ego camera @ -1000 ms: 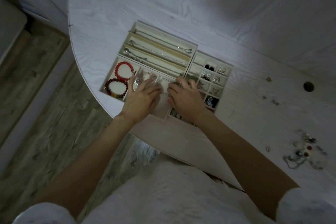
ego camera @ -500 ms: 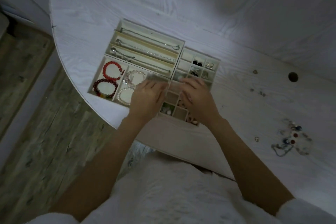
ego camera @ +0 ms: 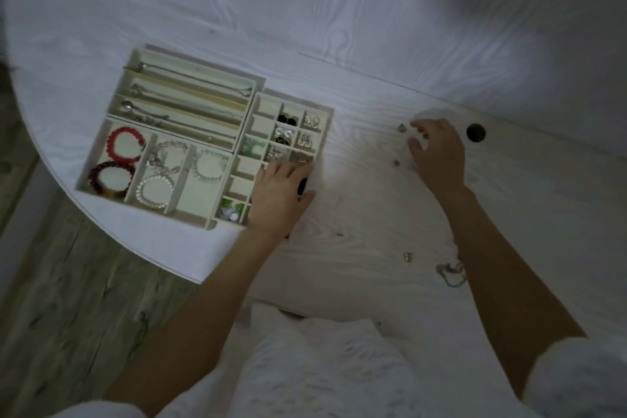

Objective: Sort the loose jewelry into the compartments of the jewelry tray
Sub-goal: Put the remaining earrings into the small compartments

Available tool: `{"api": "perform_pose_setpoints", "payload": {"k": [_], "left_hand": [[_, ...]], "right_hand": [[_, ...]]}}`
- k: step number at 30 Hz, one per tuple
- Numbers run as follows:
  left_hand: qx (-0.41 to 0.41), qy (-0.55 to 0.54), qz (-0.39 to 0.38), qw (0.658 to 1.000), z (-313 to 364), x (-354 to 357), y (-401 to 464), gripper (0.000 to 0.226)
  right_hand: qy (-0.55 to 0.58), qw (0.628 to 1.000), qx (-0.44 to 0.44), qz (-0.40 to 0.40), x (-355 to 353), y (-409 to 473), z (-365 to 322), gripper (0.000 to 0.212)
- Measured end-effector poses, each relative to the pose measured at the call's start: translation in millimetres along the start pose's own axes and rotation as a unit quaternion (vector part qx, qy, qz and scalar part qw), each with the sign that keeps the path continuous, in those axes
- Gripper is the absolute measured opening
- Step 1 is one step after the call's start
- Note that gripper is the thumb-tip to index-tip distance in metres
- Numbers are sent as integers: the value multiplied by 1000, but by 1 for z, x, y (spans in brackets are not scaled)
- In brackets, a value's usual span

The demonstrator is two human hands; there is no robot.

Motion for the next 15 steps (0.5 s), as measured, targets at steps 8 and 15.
{"api": "perform_pose_setpoints", "payload": {"k": [8, 15], "left_hand": [[-23, 39, 39, 998, 4, 4, -3, 40], [-16, 45, 53, 997, 7, 7, -5, 39]], "right_hand": [[-64, 991, -104, -63, 19, 34, -5, 12], [-106, 963, -225, -103, 33, 18, -28, 10]]}}
Point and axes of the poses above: each hand's wrist, its own y-axis towards the middle knuckle, its own x-axis out of the palm, z = x × y, the point moved 2 cm from there along y, towards the middle knuckle, and after that the axes turned 15 degrees about -z, right-handed, at the moved point
